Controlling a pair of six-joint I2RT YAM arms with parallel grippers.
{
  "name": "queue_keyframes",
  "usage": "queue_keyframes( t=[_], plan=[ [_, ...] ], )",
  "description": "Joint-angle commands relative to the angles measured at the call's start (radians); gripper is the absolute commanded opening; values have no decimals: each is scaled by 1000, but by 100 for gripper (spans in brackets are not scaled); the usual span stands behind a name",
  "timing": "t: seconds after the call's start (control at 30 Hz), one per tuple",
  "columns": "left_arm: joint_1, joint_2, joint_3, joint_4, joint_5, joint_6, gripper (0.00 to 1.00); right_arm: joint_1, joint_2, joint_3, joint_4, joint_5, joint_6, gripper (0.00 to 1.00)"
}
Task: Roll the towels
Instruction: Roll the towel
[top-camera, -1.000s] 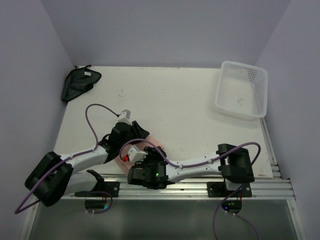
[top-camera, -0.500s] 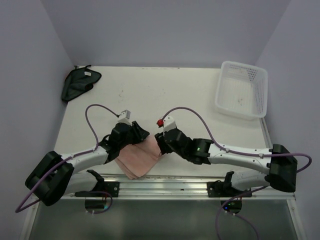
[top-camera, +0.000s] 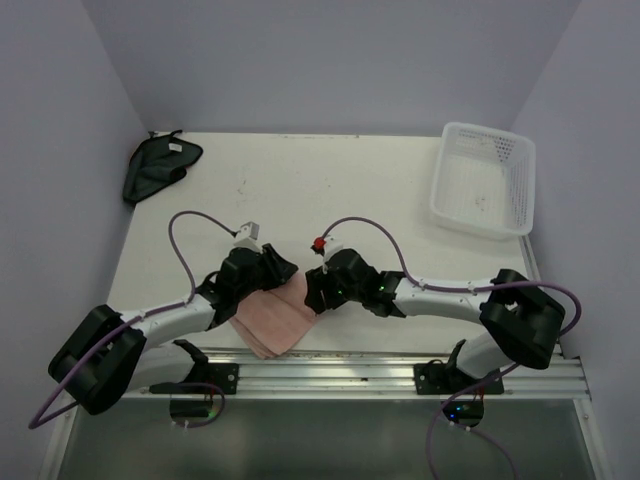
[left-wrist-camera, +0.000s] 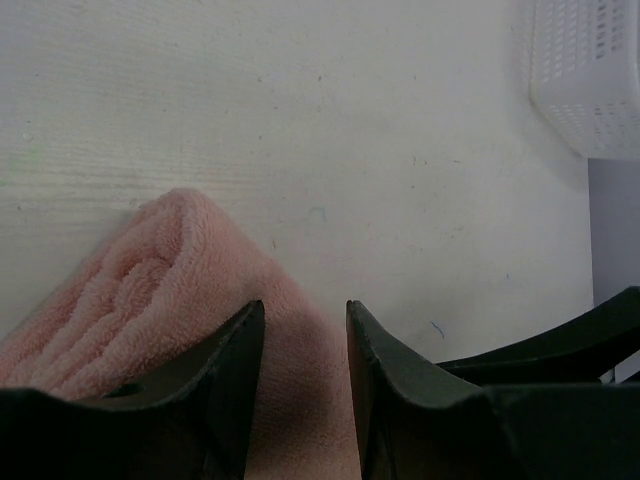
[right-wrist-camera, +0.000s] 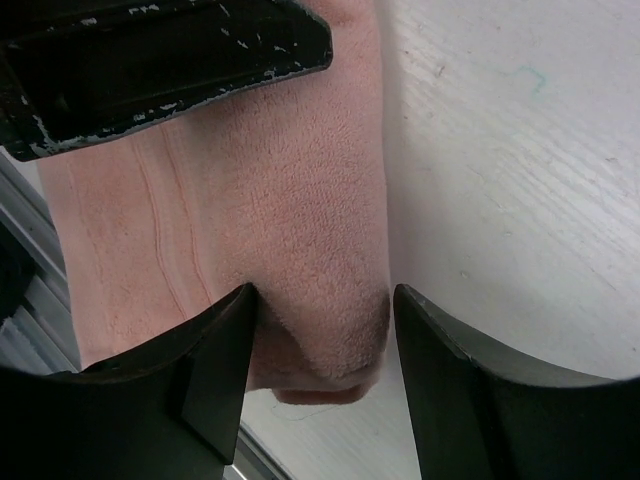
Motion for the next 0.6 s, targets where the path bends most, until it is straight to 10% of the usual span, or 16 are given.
queue_keyframes(
  t=[0.0, 0.17, 0.57],
  plan=[
    [-2, 5, -49, -101, -36, 2, 43, -3, 40, -7, 83, -56, 15, 61],
    [-3, 6, -55, -92, -32, -1, 43, -3, 50, -27, 84, -39, 0, 56],
    [-3, 6, 36, -144, -59, 24, 44, 83, -2, -21, 44, 145, -83, 0]
  ],
)
